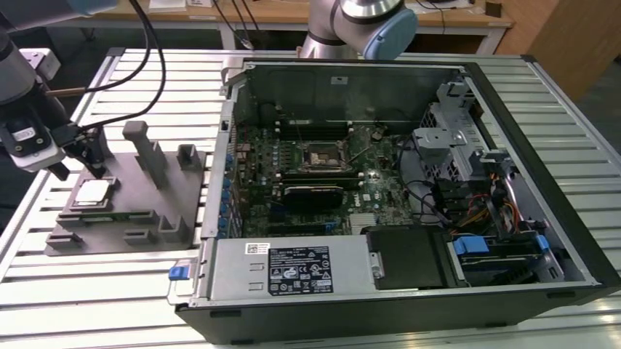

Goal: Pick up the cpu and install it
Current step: 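Pick up the cpu and move it towards the insertion slot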

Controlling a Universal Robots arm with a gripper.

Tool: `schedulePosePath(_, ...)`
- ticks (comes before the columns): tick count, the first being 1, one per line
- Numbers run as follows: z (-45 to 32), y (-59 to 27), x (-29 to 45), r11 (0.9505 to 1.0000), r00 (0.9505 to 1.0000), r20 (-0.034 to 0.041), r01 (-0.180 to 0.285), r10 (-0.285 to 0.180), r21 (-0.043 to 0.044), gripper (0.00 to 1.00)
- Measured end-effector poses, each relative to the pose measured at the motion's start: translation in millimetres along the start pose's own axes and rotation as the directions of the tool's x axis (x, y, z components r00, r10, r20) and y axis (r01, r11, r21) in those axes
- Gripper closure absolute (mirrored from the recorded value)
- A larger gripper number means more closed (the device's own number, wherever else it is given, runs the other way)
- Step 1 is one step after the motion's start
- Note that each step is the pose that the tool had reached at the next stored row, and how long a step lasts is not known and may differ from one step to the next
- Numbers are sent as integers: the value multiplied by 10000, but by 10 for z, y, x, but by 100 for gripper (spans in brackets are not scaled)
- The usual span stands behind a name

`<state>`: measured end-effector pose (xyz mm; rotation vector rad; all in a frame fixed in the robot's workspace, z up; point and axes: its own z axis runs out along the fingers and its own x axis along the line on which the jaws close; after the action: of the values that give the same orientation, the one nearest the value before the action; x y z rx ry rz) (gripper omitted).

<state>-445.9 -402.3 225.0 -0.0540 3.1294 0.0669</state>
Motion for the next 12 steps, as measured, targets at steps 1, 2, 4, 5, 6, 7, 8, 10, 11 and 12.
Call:
schedulePosePath(1, 4, 0, 0, 10000, 10000, 0, 0, 0, 0, 41)
schedulePosePath(2, 7, 0, 0, 10000, 10000, 0, 0, 0, 0, 41)
schedulePosePath(4, 14, -1, 1, 10000, 10000, 0, 0, 0, 0, 41)
schedulePosePath(5, 17, -1, 0, 10000, 10000, 0, 0, 0, 0, 41)
schedulePosePath(6, 20, -1, 0, 10000, 10000, 0, 0, 0, 0, 41)
schedulePosePath(7, 23, -1, 0, 10000, 10000, 0, 0, 0, 0, 41)
schedulePosePath(8, 26, -1, 1, 10000, 10000, 0, 0, 0, 0, 41)
schedulePosePath(10, 32, -1, 1, 10000, 10000, 1, 0, 0, -1, 41)
schedulePosePath(11, 35, -2, 1, 10000, 10000, 1, 0, 0, 0, 41)
schedulePosePath(12, 37, -2, 1, 10000, 10000, 0, 0, 0, 0, 41)
